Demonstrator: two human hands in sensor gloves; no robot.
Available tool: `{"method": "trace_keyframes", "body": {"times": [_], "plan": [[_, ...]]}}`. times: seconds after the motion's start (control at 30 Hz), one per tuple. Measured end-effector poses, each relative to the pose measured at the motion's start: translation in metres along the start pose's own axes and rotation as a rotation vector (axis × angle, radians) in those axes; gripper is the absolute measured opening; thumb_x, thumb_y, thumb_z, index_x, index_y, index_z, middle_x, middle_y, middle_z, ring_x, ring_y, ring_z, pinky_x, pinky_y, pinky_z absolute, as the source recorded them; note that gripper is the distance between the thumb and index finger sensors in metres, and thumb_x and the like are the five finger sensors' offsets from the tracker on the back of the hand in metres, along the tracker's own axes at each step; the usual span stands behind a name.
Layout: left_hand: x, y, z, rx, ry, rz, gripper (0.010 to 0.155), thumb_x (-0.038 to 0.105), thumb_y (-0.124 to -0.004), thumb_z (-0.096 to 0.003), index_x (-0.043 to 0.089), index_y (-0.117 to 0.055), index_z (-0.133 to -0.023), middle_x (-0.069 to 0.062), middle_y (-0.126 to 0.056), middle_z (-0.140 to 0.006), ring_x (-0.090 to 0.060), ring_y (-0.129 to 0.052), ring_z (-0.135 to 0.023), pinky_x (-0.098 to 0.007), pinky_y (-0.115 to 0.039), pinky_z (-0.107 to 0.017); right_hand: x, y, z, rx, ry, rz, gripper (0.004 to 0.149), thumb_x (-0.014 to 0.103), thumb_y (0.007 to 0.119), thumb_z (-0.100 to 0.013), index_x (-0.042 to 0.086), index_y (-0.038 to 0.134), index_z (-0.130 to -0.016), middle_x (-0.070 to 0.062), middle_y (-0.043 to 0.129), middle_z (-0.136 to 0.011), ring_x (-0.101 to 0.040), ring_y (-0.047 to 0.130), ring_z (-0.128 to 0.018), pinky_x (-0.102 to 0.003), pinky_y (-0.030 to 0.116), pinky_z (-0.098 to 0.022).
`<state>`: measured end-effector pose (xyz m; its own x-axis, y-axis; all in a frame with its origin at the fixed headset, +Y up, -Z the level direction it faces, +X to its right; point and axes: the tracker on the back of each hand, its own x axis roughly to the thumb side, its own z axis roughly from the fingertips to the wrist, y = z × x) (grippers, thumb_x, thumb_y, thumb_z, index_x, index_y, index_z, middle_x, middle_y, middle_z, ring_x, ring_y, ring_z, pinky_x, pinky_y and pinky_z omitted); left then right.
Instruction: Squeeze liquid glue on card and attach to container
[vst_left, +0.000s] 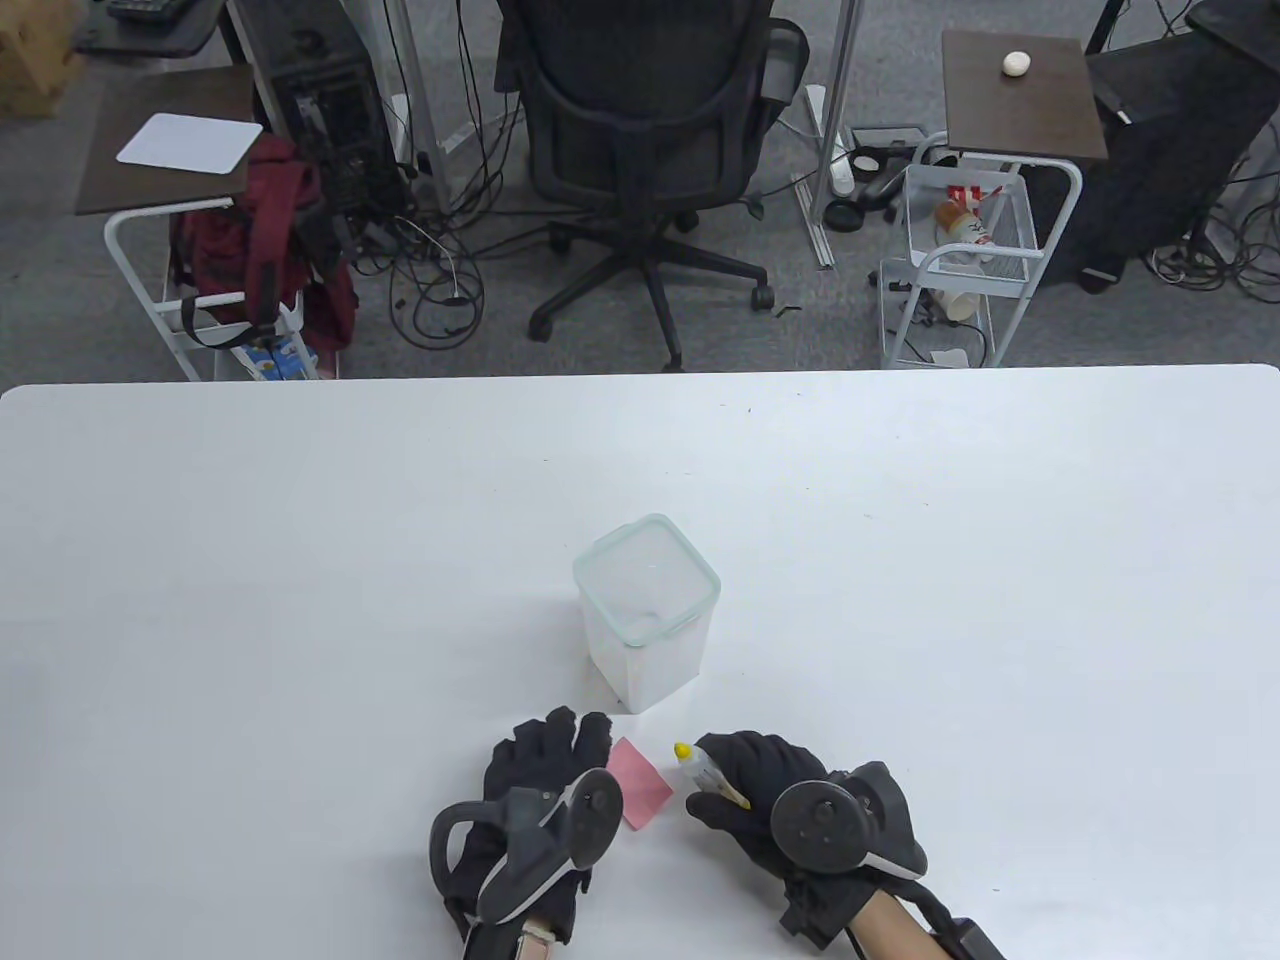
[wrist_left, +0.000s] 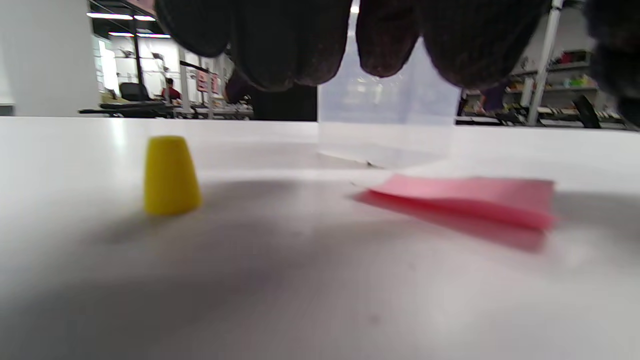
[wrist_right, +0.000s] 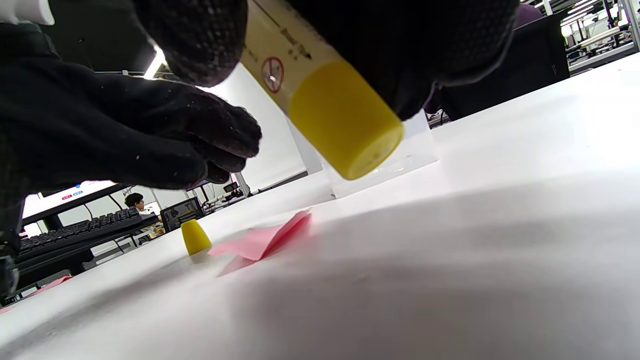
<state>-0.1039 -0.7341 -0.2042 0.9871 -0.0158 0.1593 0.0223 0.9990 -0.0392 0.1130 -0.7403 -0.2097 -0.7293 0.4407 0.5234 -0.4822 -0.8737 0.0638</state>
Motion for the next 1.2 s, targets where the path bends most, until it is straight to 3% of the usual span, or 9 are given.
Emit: {"method": "trace_keyframes", "body": {"times": [0.2, 0.33, 0.53, 0.7, 1.03, 1.2], "plan": [[0.017, -0.017, -0.008, -0.192, -0.090, -0.060, 0.071, 0.053, -0.082, -0.0388, 0.040, -0.060, -0.105, 0.006, -0.063, -0.116, -0.026, -0.061, -0.112, -0.051, -0.056, -0.080, -0.006, -0.002, 0.001, -0.008, 0.023, -0.005, 0.055, 0.047, 0.071, -0.056, 0.013, 0.064, -0.097, -0.013, 0.078, -0.090, -0.034, 0.089, -0.071, -0.047, 0.077, -0.055], [0.019, -0.024, -0.010, -0.257, -0.094, -0.113, 0.070, 0.050, -0.082, -0.0400, 0.041, -0.058, -0.106, 0.006, -0.062, -0.117, -0.025, -0.058, -0.114, -0.052, -0.054, -0.081, -0.007, -0.002, 0.001, -0.010, 0.024, -0.006, 0.054, 0.047, 0.071, -0.056, 0.013, 0.064, -0.097, -0.013, 0.078, -0.089, -0.034, 0.089, -0.070, -0.047, 0.077, -0.055], [0.024, -0.026, -0.009, -0.163, -0.086, -0.139, 0.062, 0.045, -0.082, -0.0412, 0.040, -0.066, -0.101, 0.006, -0.072, -0.111, -0.024, -0.070, -0.108, -0.049, -0.060, -0.079, -0.006, -0.001, 0.000, -0.015, 0.021, -0.008, 0.054, 0.047, 0.071, -0.056, 0.013, 0.064, -0.097, -0.013, 0.078, -0.089, -0.034, 0.089, -0.070, -0.047, 0.077, -0.055], [0.030, -0.022, -0.008, -0.054, -0.058, -0.203, 0.043, 0.044, -0.080, -0.0431, 0.041, -0.079, -0.086, 0.012, -0.088, -0.096, -0.018, -0.086, -0.096, -0.043, -0.070, -0.074, -0.007, -0.001, 0.000, -0.017, 0.022, -0.006, 0.054, 0.047, 0.071, -0.056, 0.013, 0.064, -0.097, -0.013, 0.078, -0.089, -0.034, 0.089, -0.070, -0.047, 0.077, -0.055], [0.016, 0.001, -0.001, 0.075, -0.009, 0.037, 0.041, 0.045, -0.079, -0.0411, 0.037, -0.084, -0.081, 0.013, -0.103, -0.072, -0.014, -0.104, -0.071, -0.036, -0.083, -0.059, -0.006, -0.003, 0.002, -0.022, 0.007, 0.001, 0.054, 0.047, 0.071, -0.056, 0.013, 0.065, -0.097, -0.013, 0.079, -0.090, -0.035, 0.090, -0.071, -0.048, 0.077, -0.055], [0.006, 0.009, 0.002, 0.102, 0.001, 0.161, 0.043, 0.045, -0.075, -0.0435, 0.036, -0.079, -0.085, 0.013, -0.099, -0.071, -0.014, -0.104, -0.068, -0.034, -0.084, -0.057, -0.002, -0.003, 0.003, -0.024, -0.016, 0.027, 0.054, 0.046, 0.072, -0.056, 0.012, 0.065, -0.097, -0.016, 0.079, -0.093, -0.038, 0.091, -0.073, -0.048, 0.079, -0.055]]}}
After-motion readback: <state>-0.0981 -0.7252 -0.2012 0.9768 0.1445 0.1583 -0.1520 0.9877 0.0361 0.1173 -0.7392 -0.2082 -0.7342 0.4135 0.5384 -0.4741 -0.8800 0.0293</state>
